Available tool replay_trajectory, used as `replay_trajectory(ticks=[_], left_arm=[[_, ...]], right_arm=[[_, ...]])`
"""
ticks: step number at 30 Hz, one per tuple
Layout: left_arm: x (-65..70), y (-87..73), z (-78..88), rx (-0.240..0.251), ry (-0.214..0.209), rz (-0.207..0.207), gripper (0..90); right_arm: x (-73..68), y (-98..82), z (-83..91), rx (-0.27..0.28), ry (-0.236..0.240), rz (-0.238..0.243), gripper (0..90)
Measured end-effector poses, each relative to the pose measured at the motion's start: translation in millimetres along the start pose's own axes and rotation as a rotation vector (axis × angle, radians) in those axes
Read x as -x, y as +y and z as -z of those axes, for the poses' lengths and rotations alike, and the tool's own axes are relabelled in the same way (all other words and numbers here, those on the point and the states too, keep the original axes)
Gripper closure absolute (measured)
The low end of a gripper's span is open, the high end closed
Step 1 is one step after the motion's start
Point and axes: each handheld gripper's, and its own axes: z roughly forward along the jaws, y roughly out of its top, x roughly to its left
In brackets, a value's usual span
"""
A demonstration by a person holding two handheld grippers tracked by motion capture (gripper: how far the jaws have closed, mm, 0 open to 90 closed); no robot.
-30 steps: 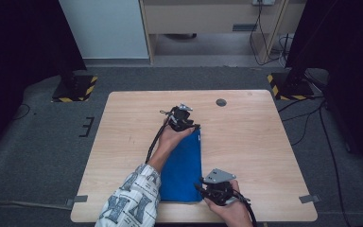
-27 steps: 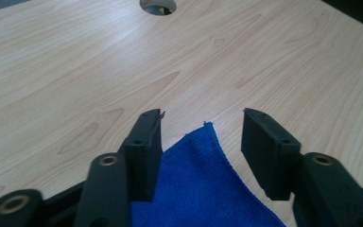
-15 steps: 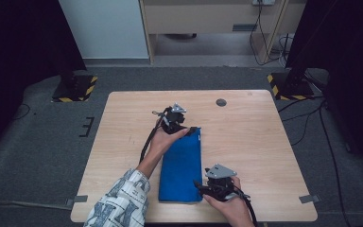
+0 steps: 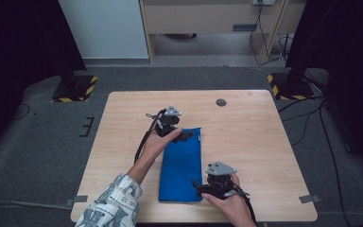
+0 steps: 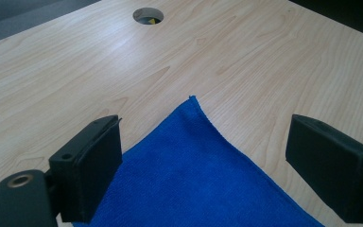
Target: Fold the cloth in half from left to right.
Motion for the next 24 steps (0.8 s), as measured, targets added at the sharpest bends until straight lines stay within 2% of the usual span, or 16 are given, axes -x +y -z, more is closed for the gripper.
replay_trajectory(ticks=[4, 7, 13, 17, 21, 24], left_arm=[[0.8, -3.9, 4.5, 0.015, -0.011, 0.008, 8.8], [1.5, -5.4, 5.2, 0.003, -0.008, 0.0, 8.7], [0.4, -8.1, 8.6, 0.01, -0.013, 0.007, 8.6], [-3.7, -8.4, 14.0, 0.03, -0.017, 0.019, 8.6], [-10.1, -10.6, 18.7, 0.044, -0.007, 0.036, 8.6], [-14.0, -13.5, 20.6, 0.043, -0.003, 0.044, 8.7]], right_arm=[[5.0, 3.2, -1.0, 0.003, -0.011, -0.015, 11.8], [9.3, 7.7, -1.9, 0.006, -0.02, -0.014, 11.3], [17.8, 19.8, -5.0, 0.006, -0.025, -0.029, 11.5], [24.4, 26.5, -14.3, -0.004, -0.029, -0.052, 11.6], [30.4, 32.1, -28.9, -0.019, -0.029, -0.046, 11.7], [35.6, 35.1, -39.4, -0.027, -0.02, -0.076, 12.2]])
